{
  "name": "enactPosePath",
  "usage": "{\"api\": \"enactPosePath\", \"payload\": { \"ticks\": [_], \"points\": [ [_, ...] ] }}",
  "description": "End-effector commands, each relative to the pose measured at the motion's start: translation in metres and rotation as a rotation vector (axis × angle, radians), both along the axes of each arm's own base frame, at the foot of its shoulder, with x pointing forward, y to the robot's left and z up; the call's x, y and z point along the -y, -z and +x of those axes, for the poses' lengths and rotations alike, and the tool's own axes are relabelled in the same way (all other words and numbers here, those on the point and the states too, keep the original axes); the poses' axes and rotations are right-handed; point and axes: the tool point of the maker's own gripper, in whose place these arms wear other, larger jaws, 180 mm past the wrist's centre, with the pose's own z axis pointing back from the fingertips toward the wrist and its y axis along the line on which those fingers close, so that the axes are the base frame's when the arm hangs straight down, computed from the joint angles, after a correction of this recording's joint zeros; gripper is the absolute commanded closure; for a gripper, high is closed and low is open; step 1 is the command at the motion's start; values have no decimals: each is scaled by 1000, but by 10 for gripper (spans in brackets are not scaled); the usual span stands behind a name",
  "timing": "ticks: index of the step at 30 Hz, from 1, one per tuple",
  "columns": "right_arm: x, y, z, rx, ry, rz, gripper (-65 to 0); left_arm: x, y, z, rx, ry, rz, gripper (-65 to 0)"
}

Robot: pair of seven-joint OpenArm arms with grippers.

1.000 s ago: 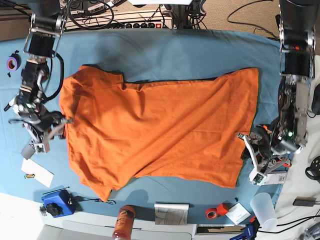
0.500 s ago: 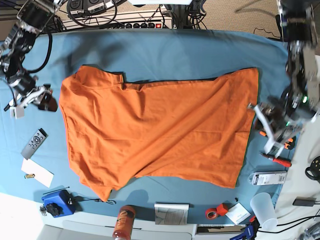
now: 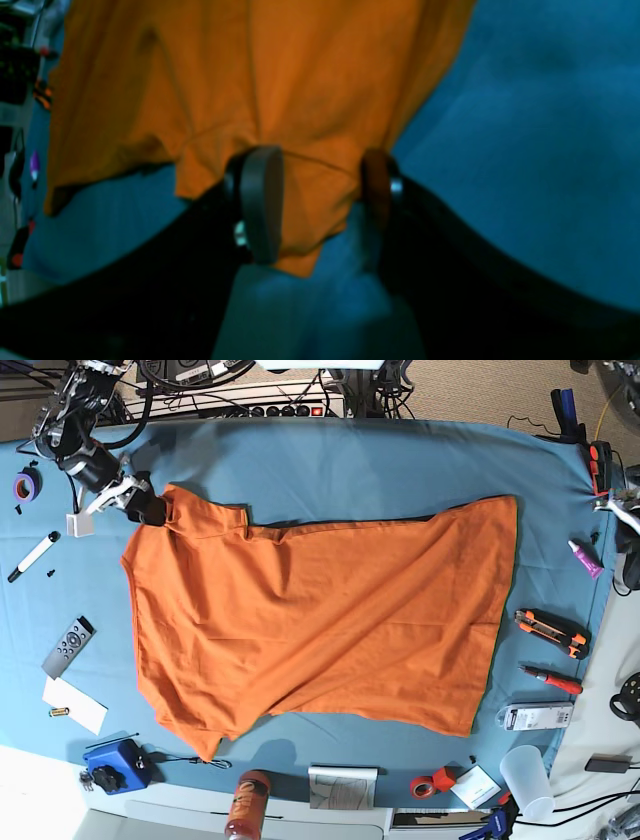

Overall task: Layout the t-shirt on the table in an organized manner, then fold the t-shirt properly
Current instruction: 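Move the right gripper to the shirt shoulder corner and grasp it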

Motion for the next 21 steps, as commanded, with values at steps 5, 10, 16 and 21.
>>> {"api": "enactPosePath", "payload": {
  "ticks": [5,10,16,21],
  "points": [
    [2,-1,-3,-15,-18,-21,-260,-3,-14,5,44,11,17,-241],
    [4,-4,1,7,-7,-20,-256,-1,-15,6,49,16,5,-241],
    [11,-6,15,19,-4,-84,0,-1,-15,6,49,16,5,-241],
    [27,-19,34,67,7,-160,0,-1,-14,5,48,16,5,-241]
  ]
}}
